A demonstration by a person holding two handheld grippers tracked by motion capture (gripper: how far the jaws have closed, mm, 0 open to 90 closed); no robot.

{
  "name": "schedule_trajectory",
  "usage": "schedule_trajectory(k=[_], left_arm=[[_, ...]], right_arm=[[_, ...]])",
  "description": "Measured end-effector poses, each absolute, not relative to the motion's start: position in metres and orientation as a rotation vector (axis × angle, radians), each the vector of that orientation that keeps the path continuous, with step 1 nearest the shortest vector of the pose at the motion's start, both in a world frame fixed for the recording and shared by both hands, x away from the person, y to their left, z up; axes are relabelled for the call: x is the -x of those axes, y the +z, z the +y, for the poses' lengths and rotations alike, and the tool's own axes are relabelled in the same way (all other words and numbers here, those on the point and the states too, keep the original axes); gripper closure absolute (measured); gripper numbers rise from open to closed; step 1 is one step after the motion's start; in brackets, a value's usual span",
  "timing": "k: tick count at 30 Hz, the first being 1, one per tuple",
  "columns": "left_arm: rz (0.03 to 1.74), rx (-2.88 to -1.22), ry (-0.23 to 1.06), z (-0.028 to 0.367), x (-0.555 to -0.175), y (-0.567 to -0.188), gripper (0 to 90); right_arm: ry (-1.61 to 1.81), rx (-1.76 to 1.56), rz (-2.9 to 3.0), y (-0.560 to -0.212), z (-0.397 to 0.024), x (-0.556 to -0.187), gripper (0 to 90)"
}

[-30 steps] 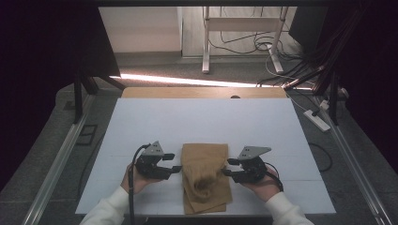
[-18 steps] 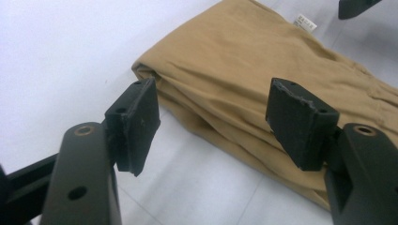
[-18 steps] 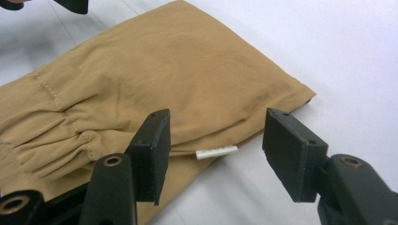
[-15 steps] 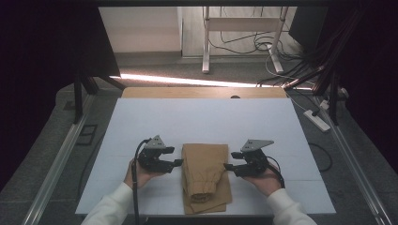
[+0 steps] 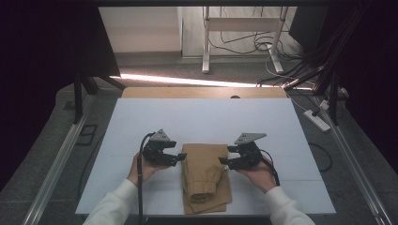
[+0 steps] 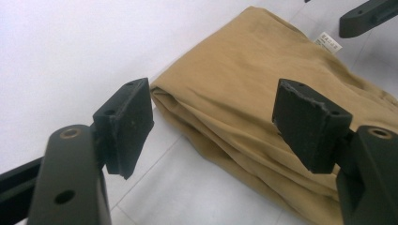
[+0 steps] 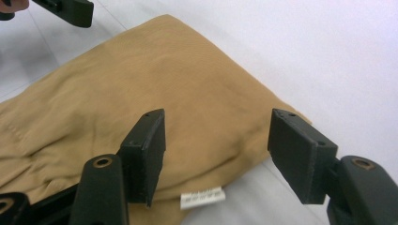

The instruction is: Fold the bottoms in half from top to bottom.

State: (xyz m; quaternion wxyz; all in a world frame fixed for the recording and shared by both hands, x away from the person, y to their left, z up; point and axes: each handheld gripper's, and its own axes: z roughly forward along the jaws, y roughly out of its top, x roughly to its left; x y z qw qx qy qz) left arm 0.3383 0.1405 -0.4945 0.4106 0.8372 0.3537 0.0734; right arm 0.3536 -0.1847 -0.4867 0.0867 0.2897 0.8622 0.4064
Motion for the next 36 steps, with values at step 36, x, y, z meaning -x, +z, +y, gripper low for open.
schedule_trajectory(k=[36], left_arm=[[0.997, -2.139, 0.106, 0.130, -0.387, -0.512, 23.5]], right_arm=[[1.103, -0.964, 2.595, -0.505, -0.165, -0.409, 30.6]])
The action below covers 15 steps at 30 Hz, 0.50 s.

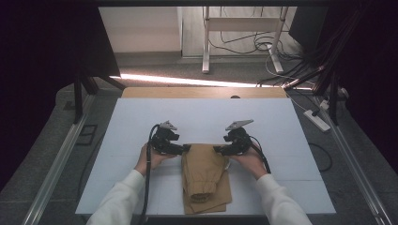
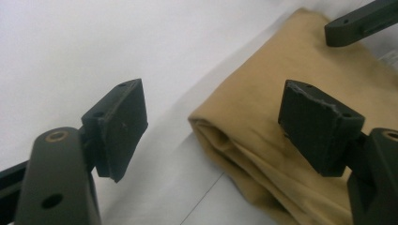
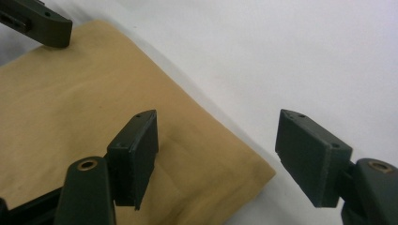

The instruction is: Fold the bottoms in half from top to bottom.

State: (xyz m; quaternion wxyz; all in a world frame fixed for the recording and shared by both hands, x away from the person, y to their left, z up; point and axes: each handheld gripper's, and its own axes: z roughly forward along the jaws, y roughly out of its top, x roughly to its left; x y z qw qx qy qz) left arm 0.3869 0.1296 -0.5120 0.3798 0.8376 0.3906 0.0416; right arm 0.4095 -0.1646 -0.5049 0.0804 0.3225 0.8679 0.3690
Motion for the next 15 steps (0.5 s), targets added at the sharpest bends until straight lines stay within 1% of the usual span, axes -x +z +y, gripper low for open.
schedule_trajectory(k=[11, 15], left_arm=[[1.011, -2.177, 0.058, 0.128, -0.389, -0.524, 21.6], [1.019, -2.179, 0.029, 0.127, -0.389, -0.529, 20.9]], right_arm=[[1.071, -1.009, 2.625, -0.515, -0.165, -0.414, 25.6], [1.056, -1.023, 2.644, -0.519, -0.167, -0.415, 25.5]])
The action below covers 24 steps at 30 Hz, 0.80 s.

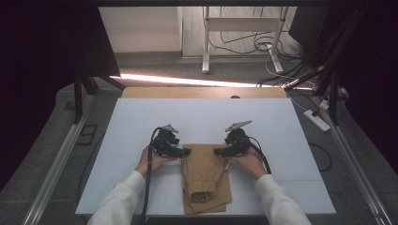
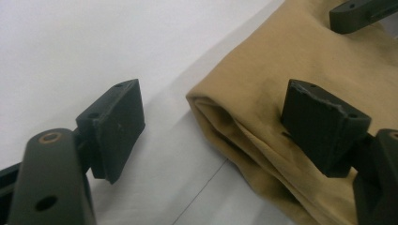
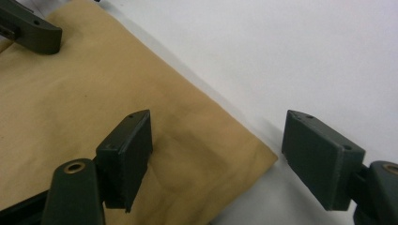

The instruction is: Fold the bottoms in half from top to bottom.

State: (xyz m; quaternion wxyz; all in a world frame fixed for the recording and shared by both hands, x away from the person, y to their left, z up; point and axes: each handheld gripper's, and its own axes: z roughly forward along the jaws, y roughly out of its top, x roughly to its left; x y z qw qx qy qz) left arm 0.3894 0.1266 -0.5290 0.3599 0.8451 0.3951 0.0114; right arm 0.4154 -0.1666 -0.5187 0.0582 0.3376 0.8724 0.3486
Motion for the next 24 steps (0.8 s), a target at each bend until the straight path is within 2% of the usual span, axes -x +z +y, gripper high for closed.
schedule_trajectory(k=[7, 11, 13, 21, 24], left_arm=[[1.002, -2.207, 0.008, 0.1224, -0.3883, -0.5318, 23.4], [0.980, -2.200, -0.030, 0.1222, -0.3877, -0.5321, 32.4], [0.968, -2.197, -0.051, 0.1220, -0.3872, -0.5323, 39.9], [0.930, -2.199, -0.069, 0.1214, -0.3842, -0.5302, 61.6], [0.915, -2.208, -0.054, 0.1201, -0.3826, -0.5278, 67.5]], right_arm=[[1.041, -1.018, 2.666, -0.5204, -0.1655, -0.4145, 26.0], [1.037, -1.000, 2.689, -0.5194, -0.1648, -0.4131, 30.5], [1.031, -0.988, 2.699, -0.5189, -0.1647, -0.4126, 33.3], [1.046, -0.914, 2.794, -0.5171, -0.1630, -0.4089, 64.1], [1.028, -0.875, 2.798, -0.5162, -0.1588, -0.4056, 72.5]])
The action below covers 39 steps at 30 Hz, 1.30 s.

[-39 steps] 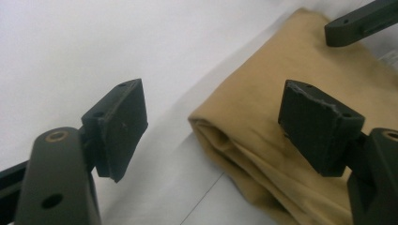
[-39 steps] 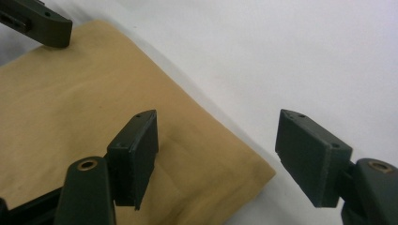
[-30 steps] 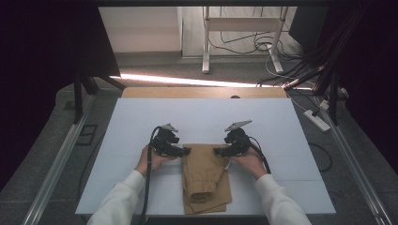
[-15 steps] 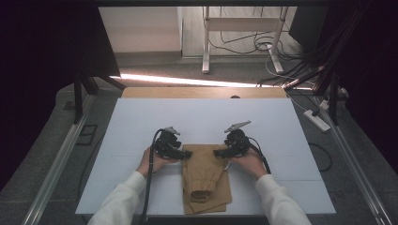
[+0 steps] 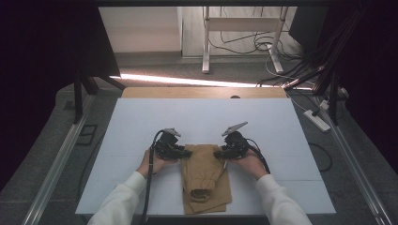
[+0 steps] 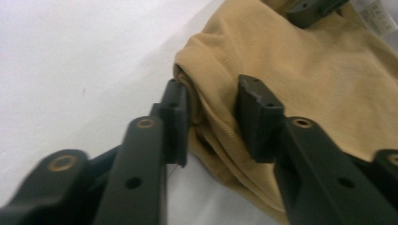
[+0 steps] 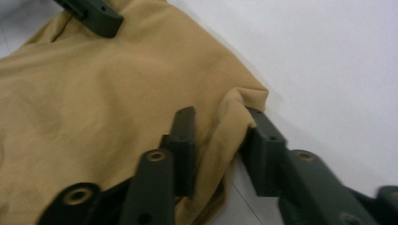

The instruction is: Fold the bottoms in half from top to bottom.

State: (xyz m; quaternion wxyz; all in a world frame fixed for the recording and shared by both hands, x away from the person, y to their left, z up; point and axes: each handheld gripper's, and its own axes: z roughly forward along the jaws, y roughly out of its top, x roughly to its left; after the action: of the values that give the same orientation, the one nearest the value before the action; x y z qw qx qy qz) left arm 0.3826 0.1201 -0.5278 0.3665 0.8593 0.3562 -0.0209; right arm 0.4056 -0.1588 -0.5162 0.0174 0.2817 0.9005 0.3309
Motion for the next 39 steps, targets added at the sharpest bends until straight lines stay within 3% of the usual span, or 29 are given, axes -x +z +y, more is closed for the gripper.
schedule_trajectory(k=[5, 39], left_arm=[[0.906, -2.207, -0.046, 0.120, -0.382, -0.526, 70.9], [0.885, -2.147, 0.044, 0.127, -0.383, -0.510, 75.1]], right_arm=[[0.995, -0.808, 2.795, -0.514, -0.153, -0.401, 81.3], [1.066, -0.756, 2.648, -0.491, -0.156, -0.399, 82.8]])
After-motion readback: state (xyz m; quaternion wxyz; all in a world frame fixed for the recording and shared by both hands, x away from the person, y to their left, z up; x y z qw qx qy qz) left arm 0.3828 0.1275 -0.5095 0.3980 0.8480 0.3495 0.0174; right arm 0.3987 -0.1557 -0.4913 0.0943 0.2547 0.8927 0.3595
